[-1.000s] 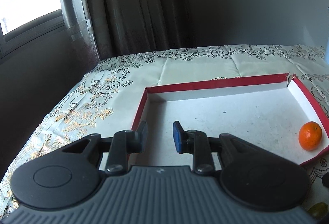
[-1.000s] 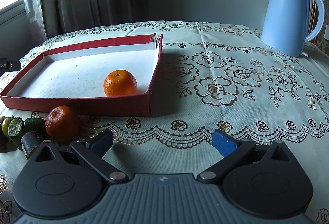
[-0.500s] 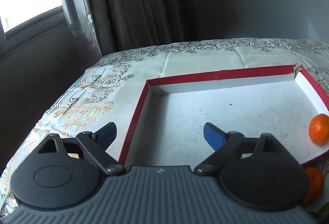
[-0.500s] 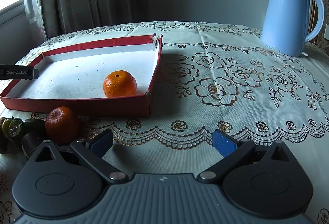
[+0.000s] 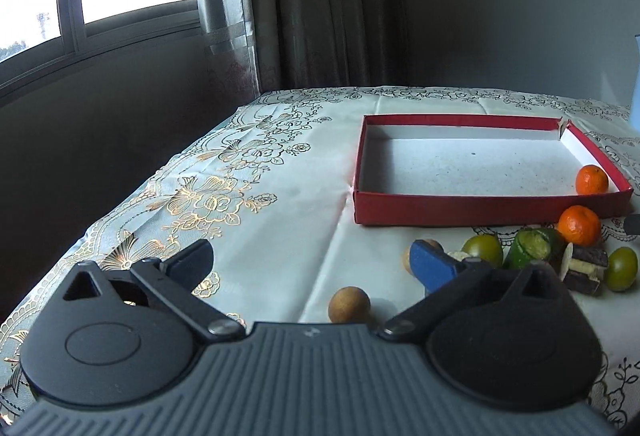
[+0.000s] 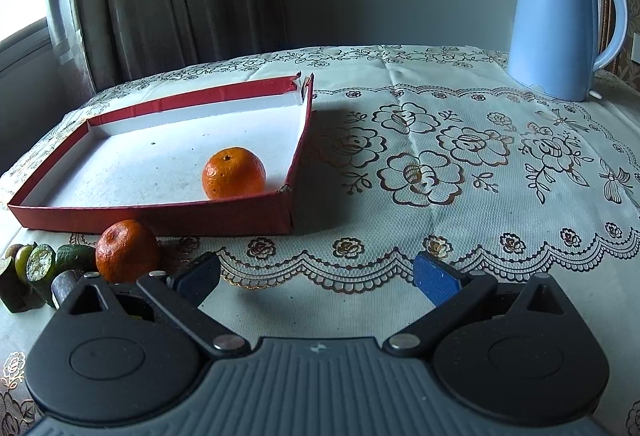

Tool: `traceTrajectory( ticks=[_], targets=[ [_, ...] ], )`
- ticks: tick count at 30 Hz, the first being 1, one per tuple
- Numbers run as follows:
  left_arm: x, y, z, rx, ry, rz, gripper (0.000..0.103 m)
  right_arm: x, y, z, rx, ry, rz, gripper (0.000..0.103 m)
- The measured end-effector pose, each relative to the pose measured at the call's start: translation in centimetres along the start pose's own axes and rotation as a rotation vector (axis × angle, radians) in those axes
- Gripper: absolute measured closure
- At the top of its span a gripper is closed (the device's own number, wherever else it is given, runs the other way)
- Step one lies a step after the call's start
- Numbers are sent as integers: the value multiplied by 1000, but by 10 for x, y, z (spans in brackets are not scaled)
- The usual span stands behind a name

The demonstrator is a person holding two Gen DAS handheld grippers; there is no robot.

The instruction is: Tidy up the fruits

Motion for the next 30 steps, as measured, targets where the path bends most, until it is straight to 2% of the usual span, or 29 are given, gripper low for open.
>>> traceTrajectory(
  ticks=[3, 7, 10, 13, 16, 23, 28, 30],
  targets=[
    [-15, 16, -20, 31, -71, -47, 0, 6, -2, -1, -40, -82, 47, 0],
    [-16, 22, -34, 100, -54, -19, 0, 23, -5, -13, 12, -113, 123, 0],
    [-12, 22, -35, 101, -52, 13, 0, 32, 5, -30, 76, -144, 124, 0],
    [1, 18, -41, 132, -38, 76, 0, 40, 14, -48, 176, -135, 136, 0],
    [13, 23, -43, 118, -23, 75, 0, 48, 14, -57, 225, -134, 168, 0],
    [48, 45, -14, 7, 106, 41, 0, 46, 20, -67, 274, -110, 144, 0],
    [50, 59, 18, -55, 142, 3, 0, 46, 24, -74, 309, -107, 129, 0],
    [46, 63, 25, -72, 129, -8, 0, 45, 25, -77, 327, -102, 123, 0]
  ],
)
Point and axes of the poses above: each gripper's, at about its wrist camera, not at the fingertips, and x roughly against the way its jaws point, z to its right, y to its underside, the point moved 10 cm from there along -x, roughly the way its jaws point, and after that the axes turned 10 degrees about -y, right-handed, at the moved point
